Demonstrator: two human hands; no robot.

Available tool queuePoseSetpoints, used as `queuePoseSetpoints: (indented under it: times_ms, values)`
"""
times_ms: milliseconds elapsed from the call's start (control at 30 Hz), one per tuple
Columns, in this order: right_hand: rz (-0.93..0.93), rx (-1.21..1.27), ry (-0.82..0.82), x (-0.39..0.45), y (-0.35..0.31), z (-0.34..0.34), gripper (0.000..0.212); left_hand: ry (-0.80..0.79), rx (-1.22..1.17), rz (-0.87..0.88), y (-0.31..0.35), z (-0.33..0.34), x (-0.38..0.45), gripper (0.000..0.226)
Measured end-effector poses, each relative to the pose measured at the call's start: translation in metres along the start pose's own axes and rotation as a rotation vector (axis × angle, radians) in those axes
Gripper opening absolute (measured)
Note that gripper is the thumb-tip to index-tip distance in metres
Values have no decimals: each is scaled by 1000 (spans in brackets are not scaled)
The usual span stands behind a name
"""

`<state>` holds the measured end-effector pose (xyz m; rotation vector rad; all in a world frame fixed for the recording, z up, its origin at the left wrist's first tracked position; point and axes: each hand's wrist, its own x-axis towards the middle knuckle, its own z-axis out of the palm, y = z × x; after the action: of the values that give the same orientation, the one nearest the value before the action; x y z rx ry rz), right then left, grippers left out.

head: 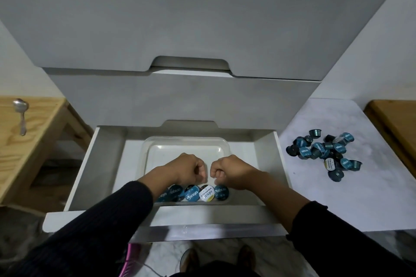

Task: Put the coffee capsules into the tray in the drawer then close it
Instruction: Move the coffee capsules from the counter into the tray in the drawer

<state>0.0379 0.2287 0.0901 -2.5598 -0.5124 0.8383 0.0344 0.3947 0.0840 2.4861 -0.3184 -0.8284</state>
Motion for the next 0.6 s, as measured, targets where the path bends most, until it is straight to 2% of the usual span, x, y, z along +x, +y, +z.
queuePoseSetpoints:
  times_ms: [100,167,267,333,433,600]
  values:
    - [-22,-63,97,-5,-5,0,27,102,148,-87,11,-2,-11,28]
    - [-20,-129,212,-9,-10,3,33,229,172,-137,18,2,-20,33]
    - [-9,-186,411,-16,-18,12,36,420,175,-183,29,13,-33,35]
    - [-49,-224,644,-21,-23,18,33,530,150,-194,35,22,-42,37]
    - [-128,-195,812,-32,-27,24,34,673,99,-186,42,29,-52,41]
    - [-226,-307,1005,-56,-16,30,30,751,75,-173,64,30,-62,47]
